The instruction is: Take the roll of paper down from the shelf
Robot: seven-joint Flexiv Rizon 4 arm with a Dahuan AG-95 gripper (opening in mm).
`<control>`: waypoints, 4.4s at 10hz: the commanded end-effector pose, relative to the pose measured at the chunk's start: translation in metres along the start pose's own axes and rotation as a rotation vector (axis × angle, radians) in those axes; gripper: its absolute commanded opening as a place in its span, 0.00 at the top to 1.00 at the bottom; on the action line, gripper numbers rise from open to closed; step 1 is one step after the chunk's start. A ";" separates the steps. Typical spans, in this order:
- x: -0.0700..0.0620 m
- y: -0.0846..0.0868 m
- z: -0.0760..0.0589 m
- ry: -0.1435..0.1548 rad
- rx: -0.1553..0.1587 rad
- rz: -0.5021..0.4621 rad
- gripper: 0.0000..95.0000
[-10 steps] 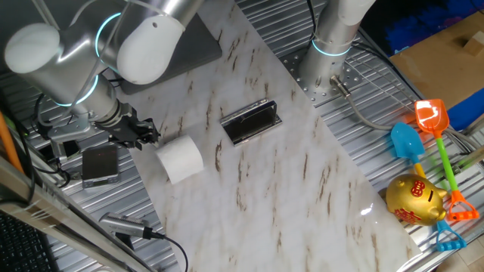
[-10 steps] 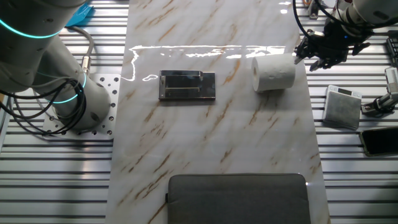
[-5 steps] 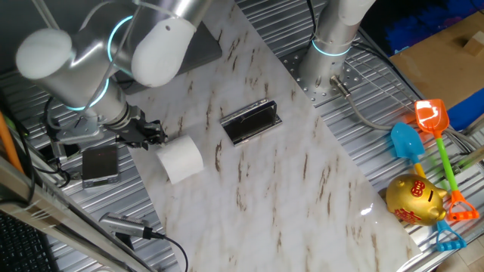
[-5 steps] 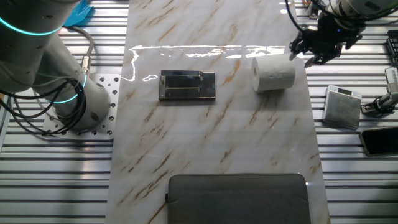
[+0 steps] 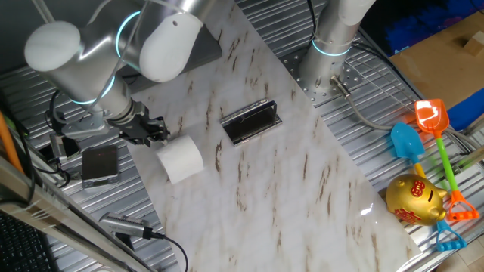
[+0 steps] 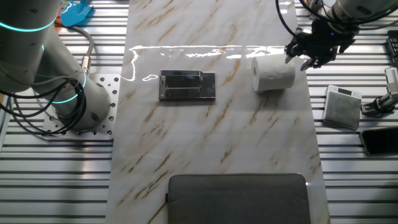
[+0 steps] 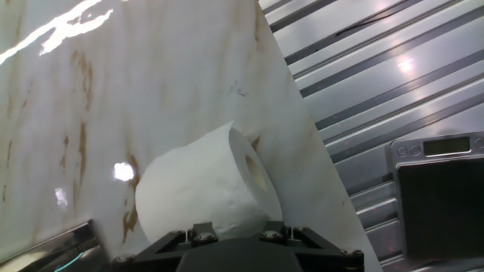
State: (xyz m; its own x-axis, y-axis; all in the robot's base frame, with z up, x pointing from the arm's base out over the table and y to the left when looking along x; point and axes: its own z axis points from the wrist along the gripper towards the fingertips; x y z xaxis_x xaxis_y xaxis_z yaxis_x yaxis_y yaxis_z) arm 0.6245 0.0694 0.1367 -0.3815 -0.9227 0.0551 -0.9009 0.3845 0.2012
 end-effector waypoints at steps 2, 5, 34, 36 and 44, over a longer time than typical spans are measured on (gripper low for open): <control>0.000 0.001 -0.002 0.002 -0.001 -0.007 0.60; 0.000 0.001 -0.003 0.002 -0.001 -0.002 0.60; -0.027 0.007 0.002 -0.038 -0.097 -0.235 0.60; -0.028 0.007 0.006 -0.043 -0.098 -0.238 0.60; -0.031 0.009 0.016 -0.064 -0.101 -0.272 0.40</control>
State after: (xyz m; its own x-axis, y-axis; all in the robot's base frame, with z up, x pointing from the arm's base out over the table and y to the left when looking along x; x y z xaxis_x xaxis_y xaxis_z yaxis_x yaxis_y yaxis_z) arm 0.6243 0.1017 0.1208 -0.1420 -0.9870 -0.0752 -0.9479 0.1138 0.2975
